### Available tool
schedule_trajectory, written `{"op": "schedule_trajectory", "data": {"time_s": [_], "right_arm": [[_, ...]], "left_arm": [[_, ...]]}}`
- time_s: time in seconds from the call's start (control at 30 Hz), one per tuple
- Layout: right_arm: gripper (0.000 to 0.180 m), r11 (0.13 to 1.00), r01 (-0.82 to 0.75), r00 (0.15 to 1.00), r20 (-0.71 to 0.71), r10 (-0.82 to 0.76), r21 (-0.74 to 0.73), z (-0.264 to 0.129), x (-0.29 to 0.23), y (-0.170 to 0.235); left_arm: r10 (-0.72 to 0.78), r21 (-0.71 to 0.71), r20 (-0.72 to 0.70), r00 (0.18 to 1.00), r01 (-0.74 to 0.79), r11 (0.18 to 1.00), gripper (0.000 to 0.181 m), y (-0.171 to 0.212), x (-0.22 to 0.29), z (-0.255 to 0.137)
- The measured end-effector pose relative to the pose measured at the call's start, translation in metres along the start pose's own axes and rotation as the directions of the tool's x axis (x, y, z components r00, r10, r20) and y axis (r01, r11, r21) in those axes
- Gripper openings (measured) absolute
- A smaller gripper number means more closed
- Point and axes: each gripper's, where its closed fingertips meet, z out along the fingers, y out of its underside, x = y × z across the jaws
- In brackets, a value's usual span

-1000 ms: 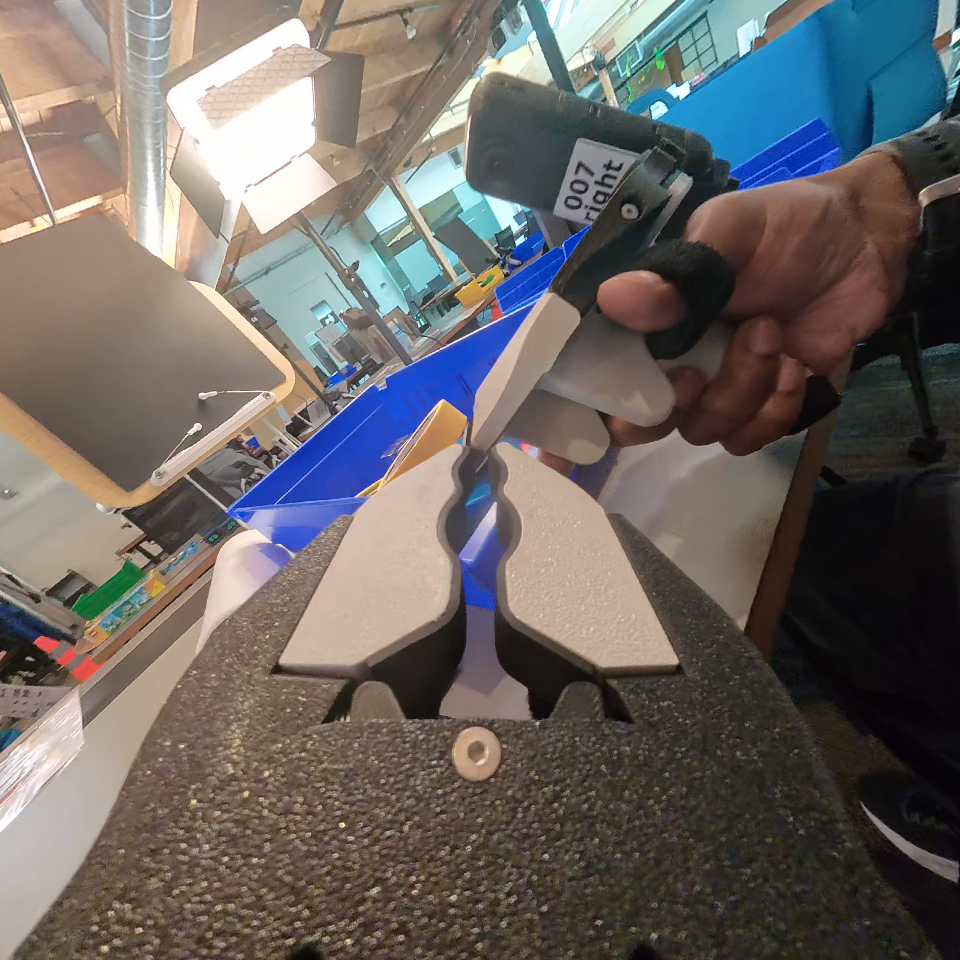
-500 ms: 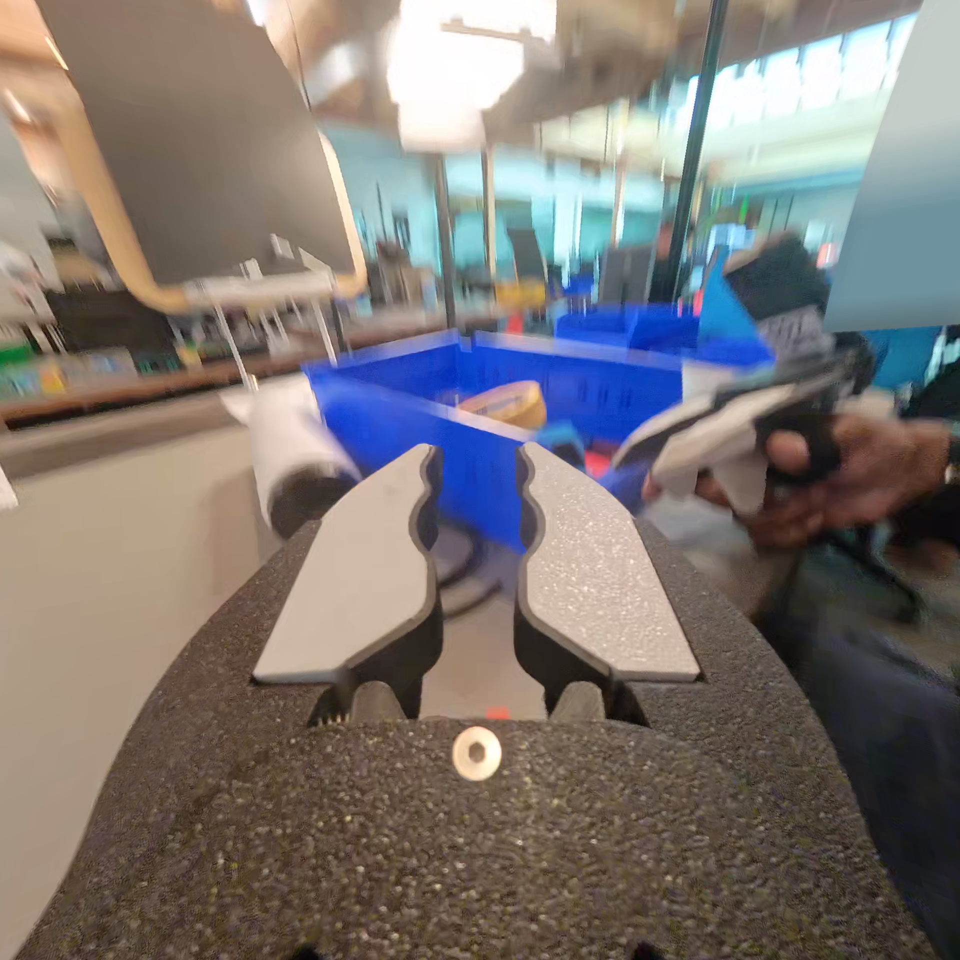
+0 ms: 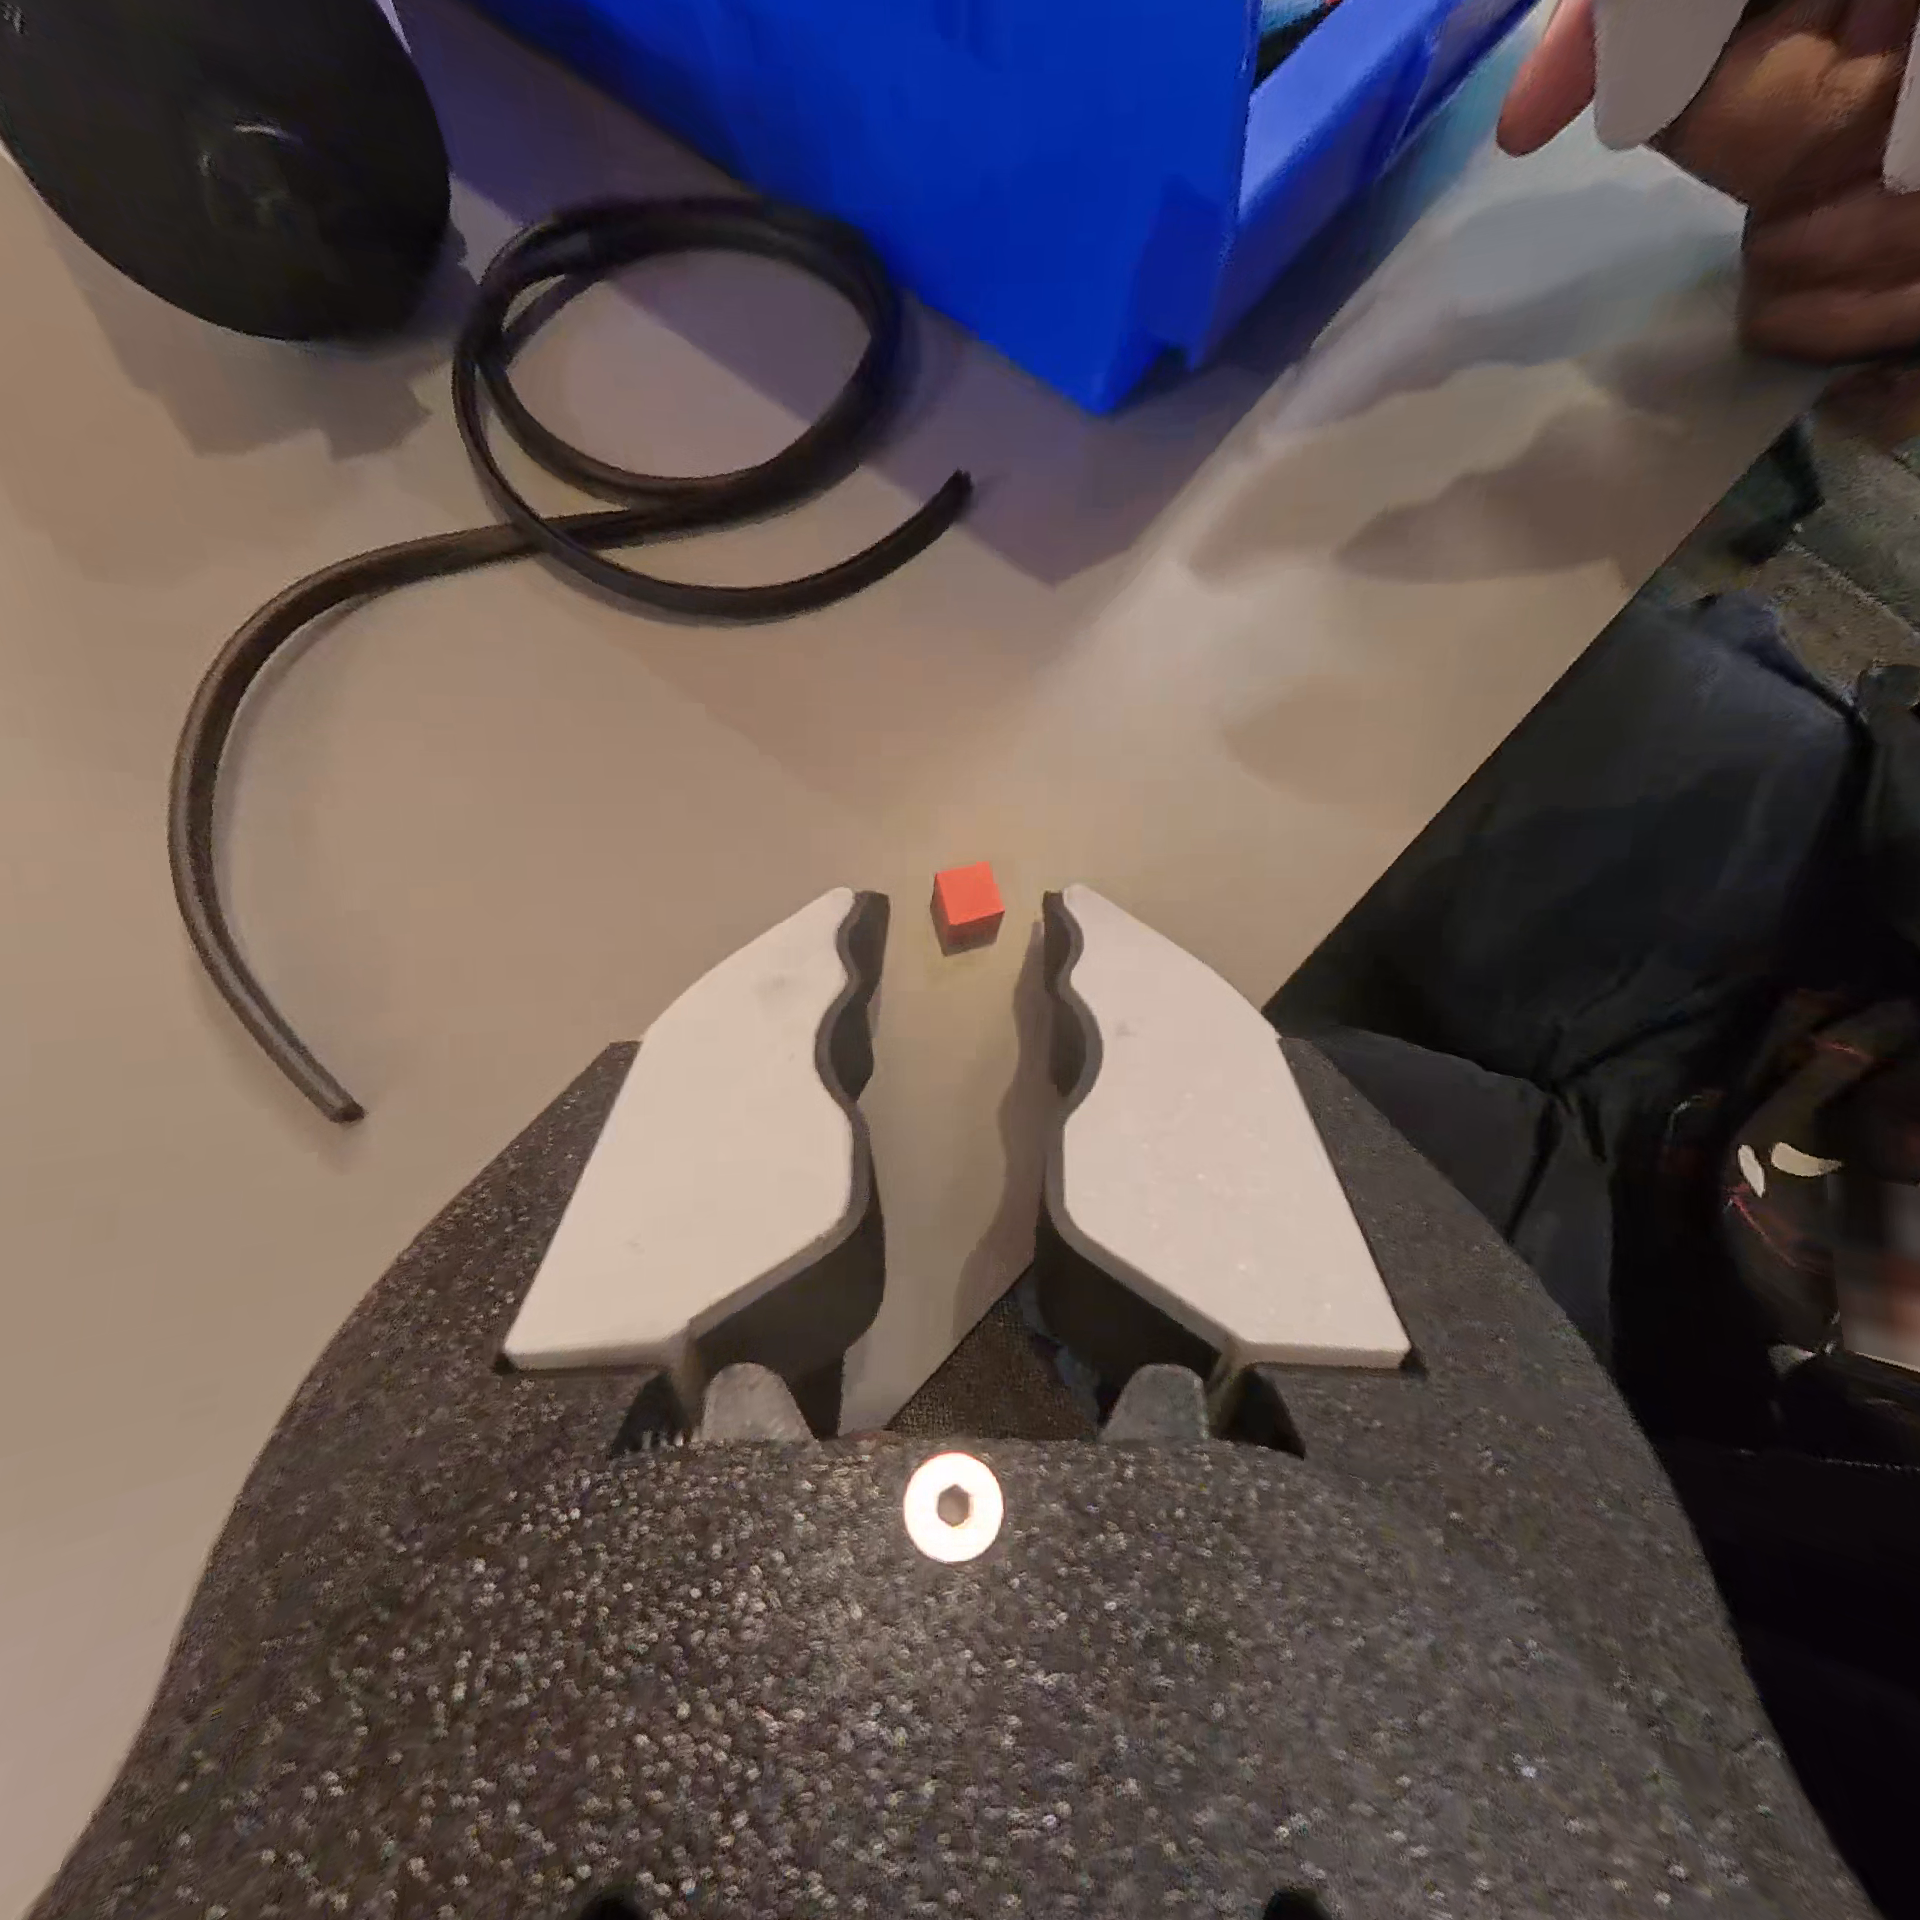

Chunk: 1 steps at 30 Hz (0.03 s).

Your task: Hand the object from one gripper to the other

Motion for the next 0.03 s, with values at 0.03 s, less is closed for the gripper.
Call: {"op": "schedule_trajectory", "data": {"time_s": [0.03], "right_arm": [[0.03,1.0,0.001,1.0,0.0,-0.001,-0.001,0.0,-0.0001,0.0001]], "left_arm": [[0.011,-0.004,0.007,1.0,-0.011,1.0,0.026,-0.0003,0.0001,0.0017]]}}
